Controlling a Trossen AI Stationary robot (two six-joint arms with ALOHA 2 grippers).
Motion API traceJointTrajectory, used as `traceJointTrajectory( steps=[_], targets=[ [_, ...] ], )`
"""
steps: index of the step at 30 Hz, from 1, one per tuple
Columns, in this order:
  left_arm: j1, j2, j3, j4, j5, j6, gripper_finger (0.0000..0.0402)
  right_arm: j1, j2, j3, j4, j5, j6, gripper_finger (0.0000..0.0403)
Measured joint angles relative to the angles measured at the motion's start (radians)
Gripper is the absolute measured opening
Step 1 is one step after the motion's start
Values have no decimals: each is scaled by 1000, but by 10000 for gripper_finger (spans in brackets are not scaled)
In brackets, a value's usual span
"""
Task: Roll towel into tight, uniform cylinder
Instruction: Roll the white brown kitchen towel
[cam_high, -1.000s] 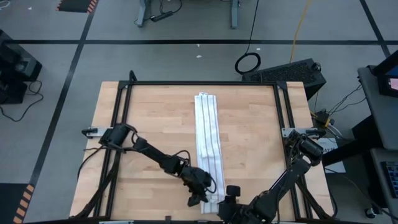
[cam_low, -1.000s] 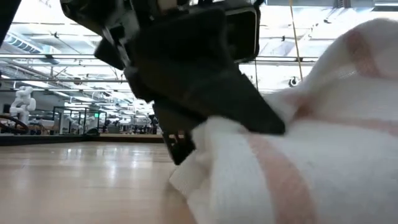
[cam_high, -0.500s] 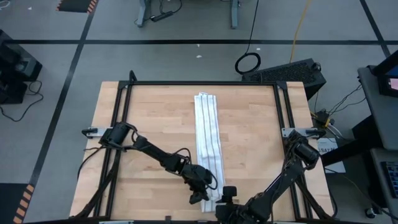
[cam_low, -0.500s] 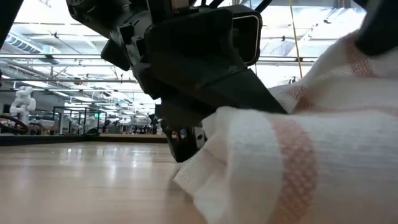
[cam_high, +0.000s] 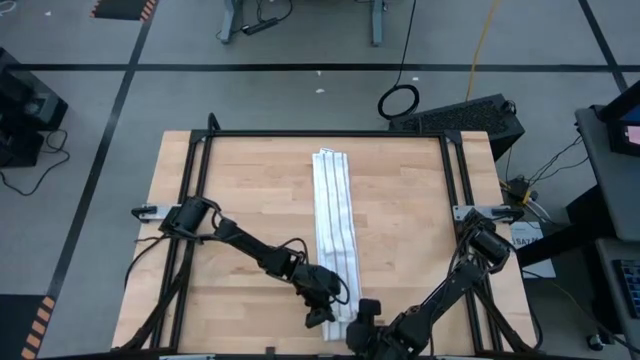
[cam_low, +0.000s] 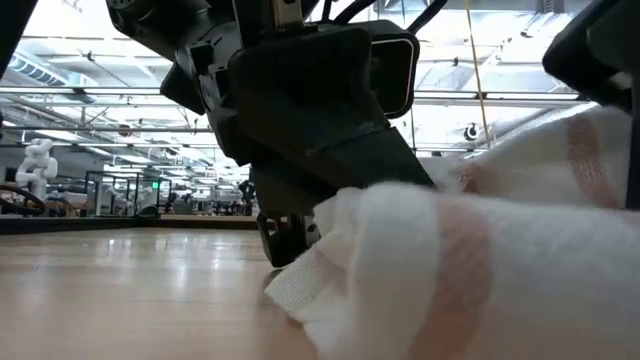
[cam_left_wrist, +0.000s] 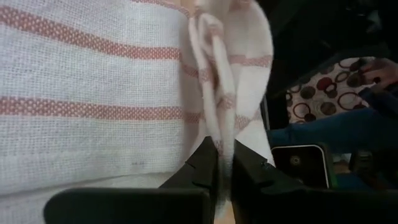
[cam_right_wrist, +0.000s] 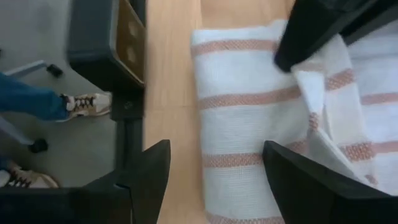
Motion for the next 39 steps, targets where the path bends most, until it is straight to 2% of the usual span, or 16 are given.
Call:
traceJointTrajectory(
  steps=[4, 7, 10, 14, 21, 23, 28, 33, 39],
  targets=[
    [0, 0, 0, 6, 2, -26, 29, 0, 0, -4, -13, 14, -1, 234],
    [1, 0, 0, 25, 44, -60, 28, 2, -15, 3, -28, 11, 11, 224],
    [0, -13, 0, 69, 89, -87, 17, 9, -60, 31, -80, 3, 81, 220],
    [-11, -31, 0, 95, 87, -98, 10, 16, -137, 40, -163, -5, 157, 222],
    [-22, -31, 0, 93, 115, -152, 11, 18, -194, 36, -310, 87, 138, 228],
    [-27, -31, 0, 91, 115, -156, 11, 13, -194, 17, -258, 87, 105, 230],
    [-46, -31, 0, 160, 117, -157, 12, -4, -192, -73, -34, -14, 75, 231],
    [-67, -31, 0, 185, 102, -145, 12, -21, -192, -115, -11, -38, 119, 231],
    [-81, -31, 0, 163, 22, -46, 12, -34, -192, -115, 70, -91, 28, 231]
  ],
)
